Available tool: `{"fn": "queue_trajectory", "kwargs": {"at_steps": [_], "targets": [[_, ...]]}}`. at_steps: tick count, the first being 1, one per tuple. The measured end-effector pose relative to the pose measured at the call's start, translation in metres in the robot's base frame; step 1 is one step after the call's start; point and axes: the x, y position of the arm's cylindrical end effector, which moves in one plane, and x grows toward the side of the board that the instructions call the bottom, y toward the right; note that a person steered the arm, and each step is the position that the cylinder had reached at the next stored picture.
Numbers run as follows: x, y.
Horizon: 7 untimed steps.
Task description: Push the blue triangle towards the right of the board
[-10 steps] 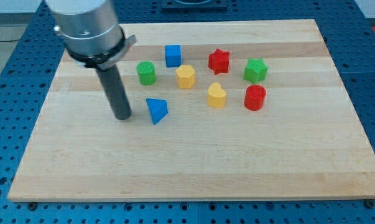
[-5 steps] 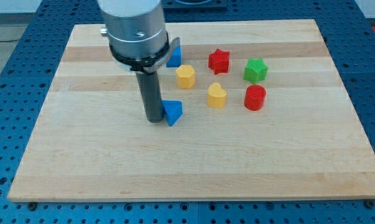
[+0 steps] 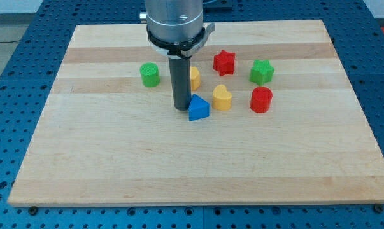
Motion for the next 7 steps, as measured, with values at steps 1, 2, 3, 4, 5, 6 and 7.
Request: {"fn": "queue_trajectory", "kwargs": {"at_steps": [1, 2, 3, 4, 5, 6, 7], "targets": [[0.017, 0.019], [0.043, 0.046], [0.065, 0.078], [0.078, 0.102], [0.08, 0.122], [0.08, 0.137], [0.08, 0.154]]}}
